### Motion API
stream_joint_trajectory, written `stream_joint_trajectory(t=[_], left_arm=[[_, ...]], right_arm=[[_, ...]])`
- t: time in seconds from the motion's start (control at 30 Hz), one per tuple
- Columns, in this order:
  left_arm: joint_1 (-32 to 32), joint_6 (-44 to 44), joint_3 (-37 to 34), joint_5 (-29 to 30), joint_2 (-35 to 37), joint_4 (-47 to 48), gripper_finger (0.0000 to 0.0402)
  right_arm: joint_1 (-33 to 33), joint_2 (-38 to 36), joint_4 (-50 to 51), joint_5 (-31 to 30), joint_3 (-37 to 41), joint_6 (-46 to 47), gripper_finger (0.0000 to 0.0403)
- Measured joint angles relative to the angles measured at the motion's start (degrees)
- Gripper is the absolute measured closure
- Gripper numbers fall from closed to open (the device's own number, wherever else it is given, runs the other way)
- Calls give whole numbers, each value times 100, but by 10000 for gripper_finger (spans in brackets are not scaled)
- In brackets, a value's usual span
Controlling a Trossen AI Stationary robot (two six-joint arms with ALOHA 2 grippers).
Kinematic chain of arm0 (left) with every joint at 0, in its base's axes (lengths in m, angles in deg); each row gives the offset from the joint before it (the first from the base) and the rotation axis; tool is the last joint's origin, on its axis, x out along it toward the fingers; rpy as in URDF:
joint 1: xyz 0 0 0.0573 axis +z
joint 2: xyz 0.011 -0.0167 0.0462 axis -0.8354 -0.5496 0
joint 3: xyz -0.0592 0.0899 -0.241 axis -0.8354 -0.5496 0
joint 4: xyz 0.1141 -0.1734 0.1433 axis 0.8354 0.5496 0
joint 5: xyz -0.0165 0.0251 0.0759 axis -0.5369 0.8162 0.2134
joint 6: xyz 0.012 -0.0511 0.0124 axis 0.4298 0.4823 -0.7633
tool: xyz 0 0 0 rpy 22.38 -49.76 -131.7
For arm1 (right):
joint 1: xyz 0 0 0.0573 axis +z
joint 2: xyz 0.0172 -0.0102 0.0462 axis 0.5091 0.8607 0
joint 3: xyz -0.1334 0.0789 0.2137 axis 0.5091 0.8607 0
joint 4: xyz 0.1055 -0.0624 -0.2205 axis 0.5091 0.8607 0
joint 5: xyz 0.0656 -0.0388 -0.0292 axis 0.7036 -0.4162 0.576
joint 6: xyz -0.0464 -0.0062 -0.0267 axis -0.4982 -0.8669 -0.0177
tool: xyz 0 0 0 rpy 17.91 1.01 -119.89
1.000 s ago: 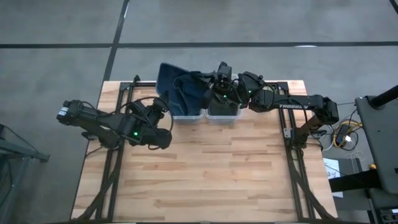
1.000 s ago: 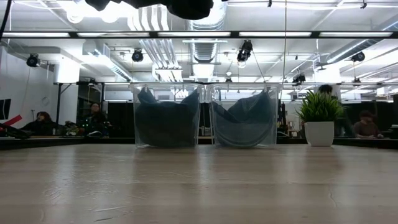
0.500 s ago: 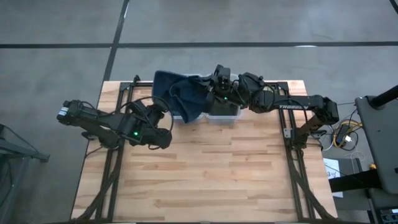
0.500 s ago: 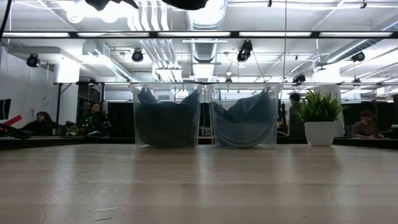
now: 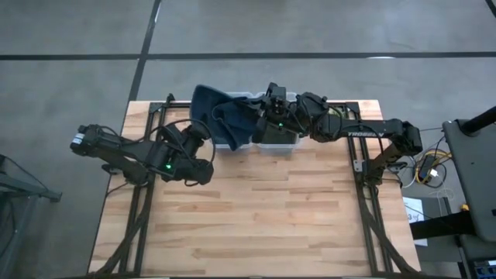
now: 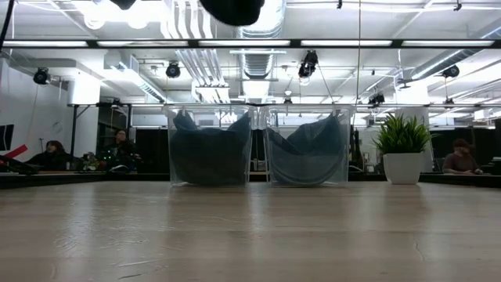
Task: Pick & Place hat
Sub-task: Put the blue cap into the left transparent bin
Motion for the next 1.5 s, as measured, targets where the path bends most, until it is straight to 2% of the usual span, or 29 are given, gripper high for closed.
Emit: stream_joint_trajectory(t=[0.37,0.6,0.8,1.03,1.13,1.33,1.43,1.5], left_arm=[[0,-329,2,-10,3,37,393],[-2,-821,-24,-286,30,257,397],[28,-1130,-18,-279,177,259,397],[245,-2395,-17,-749,572,217,397],[522,-3133,-13,-1262,751,-2,397],[1475,-5113,-9,-2866,856,-1047,397],[2094,-5484,-9,-3659,887,-1129,397],[2573,-5593,-9,-4305,901,-1132,397]], right_arm=[[0,0,63,8,0,-426,359],[-15,-118,413,58,-7,-899,317],[-68,-256,1087,36,-11,-953,265],[-76,-674,2415,-16,-10,-1748,231],[-74,-886,3072,-16,-9,-2086,230],[-79,-1290,3972,13,-4,-2398,238],[-78,-1541,4165,161,85,-2569,242],[-112,-1752,4222,538,227,-2689,245]])
